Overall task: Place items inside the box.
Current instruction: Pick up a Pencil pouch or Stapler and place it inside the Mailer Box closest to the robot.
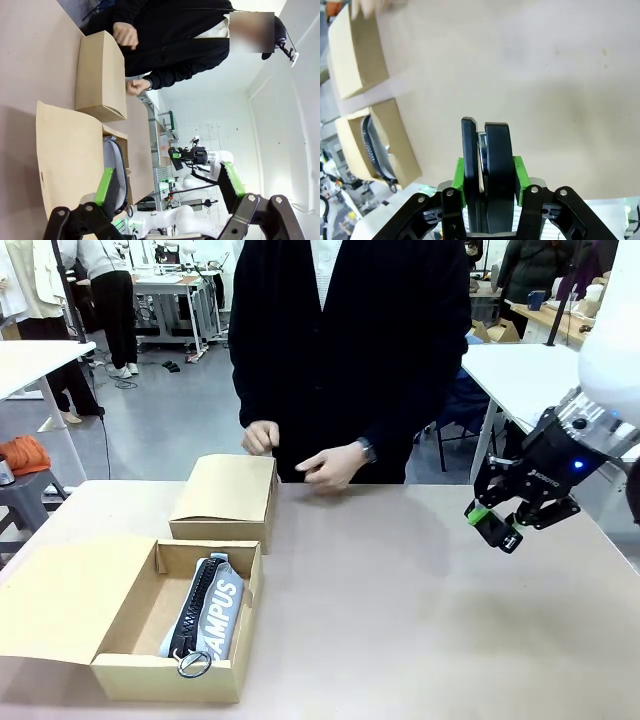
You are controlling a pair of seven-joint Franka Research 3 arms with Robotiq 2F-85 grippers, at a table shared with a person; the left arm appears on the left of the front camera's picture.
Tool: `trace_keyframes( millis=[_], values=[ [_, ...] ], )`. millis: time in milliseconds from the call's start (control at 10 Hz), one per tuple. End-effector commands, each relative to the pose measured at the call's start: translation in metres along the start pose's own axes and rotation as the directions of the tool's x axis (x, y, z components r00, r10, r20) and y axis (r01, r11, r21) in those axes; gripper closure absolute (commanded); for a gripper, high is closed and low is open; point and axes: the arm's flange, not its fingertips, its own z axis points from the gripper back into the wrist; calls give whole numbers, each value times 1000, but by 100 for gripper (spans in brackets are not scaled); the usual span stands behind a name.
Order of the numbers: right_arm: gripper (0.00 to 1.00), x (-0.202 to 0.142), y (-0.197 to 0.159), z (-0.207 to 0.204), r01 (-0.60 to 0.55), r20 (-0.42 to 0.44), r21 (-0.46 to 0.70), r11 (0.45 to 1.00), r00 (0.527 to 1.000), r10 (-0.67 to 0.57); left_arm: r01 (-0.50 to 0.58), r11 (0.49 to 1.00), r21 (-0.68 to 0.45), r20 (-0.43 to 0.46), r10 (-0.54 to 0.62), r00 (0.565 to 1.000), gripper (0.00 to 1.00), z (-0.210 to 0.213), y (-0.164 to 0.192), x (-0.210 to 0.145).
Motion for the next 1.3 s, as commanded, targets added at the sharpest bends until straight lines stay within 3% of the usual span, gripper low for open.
trace_keyframes(
  millis=[0, 100, 200, 300, 500, 800, 1000, 1100, 1200],
  values=[
    [100, -2, 12, 14, 26, -18, 25, 999, 1000, -26, 19, 1000, -21, 15, -19, 1000, 0, -1, -1, -2],
    [100, 0, 16, 18, 45, -30, 24, 999, 999, -45, 19, 1000, -21, 15, -19, 1000, 0, -1, -1, -2],
    [100, 4, 31, 30, 155, -92, -7, 988, 984, -155, 19, 1000, -21, 15, -19, 1000, 0, -1, -1, -2],
    [100, 13, 60, 57, 279, -103, -33, 960, 954, -281, 19, 1000, -21, 15, -19, 1000, 0, -1, -1, -2],
    [100, 20, 126, 95, 390, -73, -206, 897, 908, -412, 19, 1000, -21, 15, -19, 1000, 0, -1, -1, -2],
    [100, 11, 215, 105, 436, -25, -419, 796, 871, -490, 19, 1000, -21, 15, -19, 1000, 0, -1, -1, -2],
    [100, 11, 247, 105, 410, 20, -477, 777, 889, -457, 19, 1000, -21, 15, -19, 1000, 0, -1, -1, -2],
    [70, 10, 218, 114, 427, -9, -351, 833, 888, -459, 19, 1000, -21, 15, -19, 1000, 0, -1, -1, -2],
    [70, 10, 218, 114, 427, -9, -351, 833, 888, -459, 19, 1000, -21, 15, -19, 1000, 0, -1, -1, -2]
  ],
)
